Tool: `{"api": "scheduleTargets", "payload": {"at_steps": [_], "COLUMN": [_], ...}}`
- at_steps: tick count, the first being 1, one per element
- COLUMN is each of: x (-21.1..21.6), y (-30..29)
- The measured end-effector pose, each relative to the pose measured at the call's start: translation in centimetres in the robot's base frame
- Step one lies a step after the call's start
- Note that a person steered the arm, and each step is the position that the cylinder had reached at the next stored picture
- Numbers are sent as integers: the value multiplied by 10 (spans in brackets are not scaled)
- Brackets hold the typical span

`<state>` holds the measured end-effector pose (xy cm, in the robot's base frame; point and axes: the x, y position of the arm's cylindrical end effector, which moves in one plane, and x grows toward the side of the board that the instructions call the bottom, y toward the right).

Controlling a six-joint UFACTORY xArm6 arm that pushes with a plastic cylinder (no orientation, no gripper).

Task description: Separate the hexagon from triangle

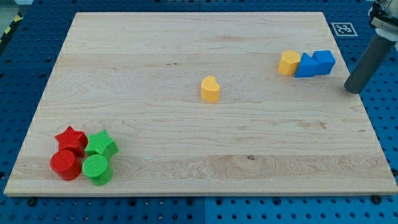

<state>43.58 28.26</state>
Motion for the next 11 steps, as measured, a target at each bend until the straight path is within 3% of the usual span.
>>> {"api": "scheduleTargets", "payload": {"at_steps": [3,4,8,11], "x": [0,-15,-89,-97], "y": [-16,-50,-93,-177]}}
